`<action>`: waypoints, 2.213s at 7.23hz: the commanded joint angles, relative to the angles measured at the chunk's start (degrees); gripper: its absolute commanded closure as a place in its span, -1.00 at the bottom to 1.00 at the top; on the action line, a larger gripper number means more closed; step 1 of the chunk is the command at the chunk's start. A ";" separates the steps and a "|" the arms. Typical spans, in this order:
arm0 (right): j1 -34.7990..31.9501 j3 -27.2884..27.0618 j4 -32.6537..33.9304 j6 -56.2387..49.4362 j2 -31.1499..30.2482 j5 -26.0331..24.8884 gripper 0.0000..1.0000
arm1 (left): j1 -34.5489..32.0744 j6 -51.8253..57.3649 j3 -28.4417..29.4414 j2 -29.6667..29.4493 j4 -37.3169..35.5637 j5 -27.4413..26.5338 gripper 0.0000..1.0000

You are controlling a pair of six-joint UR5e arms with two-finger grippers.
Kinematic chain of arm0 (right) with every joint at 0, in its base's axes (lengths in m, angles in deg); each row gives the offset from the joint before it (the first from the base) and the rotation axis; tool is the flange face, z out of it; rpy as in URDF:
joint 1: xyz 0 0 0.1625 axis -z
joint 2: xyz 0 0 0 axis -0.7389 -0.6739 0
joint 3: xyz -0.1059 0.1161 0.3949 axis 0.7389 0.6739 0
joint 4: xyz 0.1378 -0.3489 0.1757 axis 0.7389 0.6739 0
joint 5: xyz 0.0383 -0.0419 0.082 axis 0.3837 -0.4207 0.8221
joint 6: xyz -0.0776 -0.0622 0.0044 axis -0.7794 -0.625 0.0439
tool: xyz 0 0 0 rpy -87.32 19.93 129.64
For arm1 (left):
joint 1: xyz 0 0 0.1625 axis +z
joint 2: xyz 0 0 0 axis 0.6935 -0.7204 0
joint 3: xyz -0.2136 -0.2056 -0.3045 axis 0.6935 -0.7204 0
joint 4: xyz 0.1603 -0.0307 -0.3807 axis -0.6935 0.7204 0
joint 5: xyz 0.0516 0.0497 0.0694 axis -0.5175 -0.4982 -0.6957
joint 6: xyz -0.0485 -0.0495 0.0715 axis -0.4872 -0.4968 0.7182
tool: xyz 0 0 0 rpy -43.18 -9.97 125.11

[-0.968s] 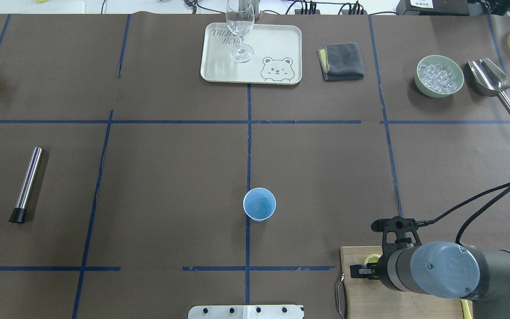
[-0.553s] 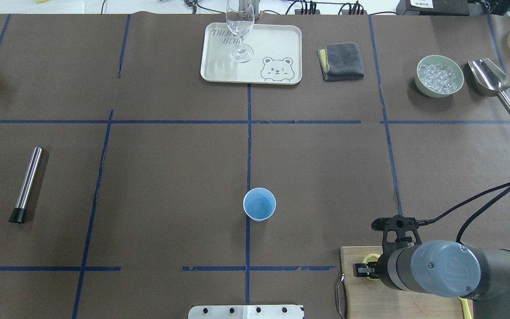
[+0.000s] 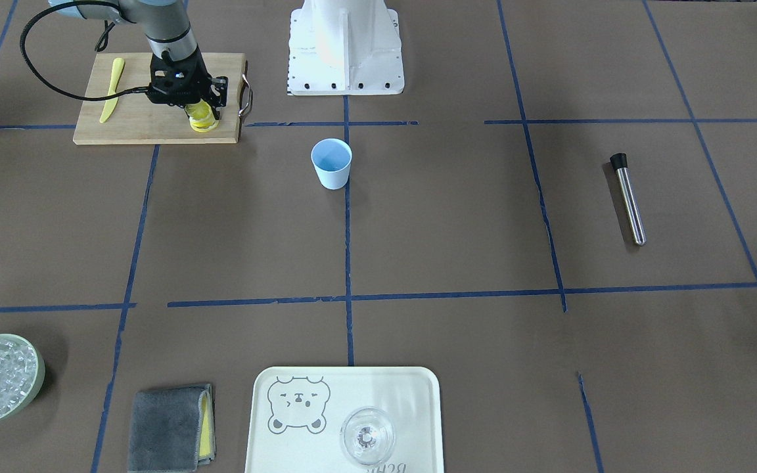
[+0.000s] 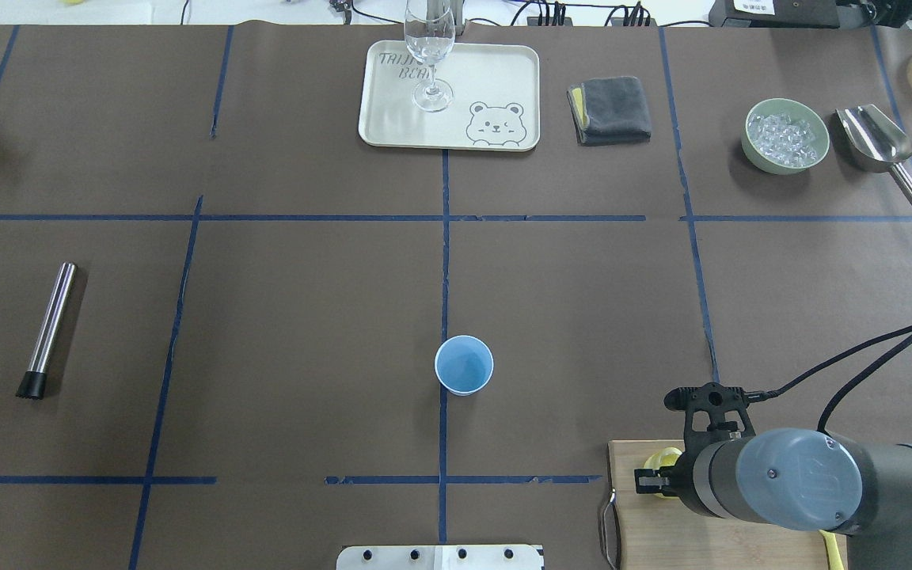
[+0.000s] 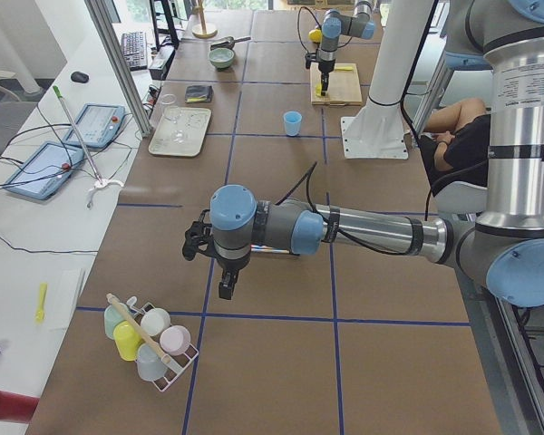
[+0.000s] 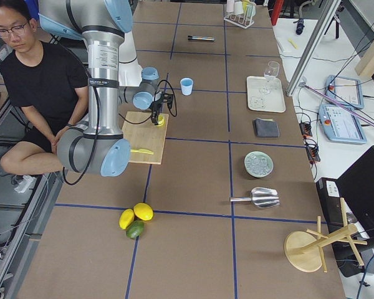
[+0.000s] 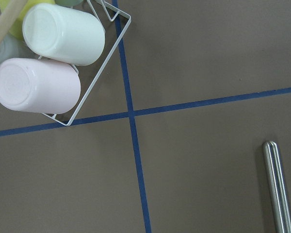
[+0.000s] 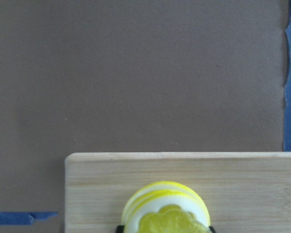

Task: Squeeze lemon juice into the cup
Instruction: 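Close the right gripper on the lemon slice's edge, then lift the lemon slice and carry it over the blue cup with the right gripper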

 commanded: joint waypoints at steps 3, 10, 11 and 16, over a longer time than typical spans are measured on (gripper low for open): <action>-1.56 -2.99 0.17 0.18 -1.00 0.35 0.02 | 0.00 0.00 0.00 0.00 0.00 0.00 -1.00; -10.59 -5.58 34.13 -0.43 27.65 2.90 0.03 | 0.09 0.00 0.26 0.00 0.00 0.17 -1.00; -11.05 0.19 34.10 -0.43 33.48 2.73 0.05 | 0.09 -0.09 0.52 0.00 0.00 0.26 -1.00; -11.40 21.94 29.00 0.44 50.74 2.20 0.05 | 0.18 0.18 2.11 -0.09 0.35 0.18 -1.00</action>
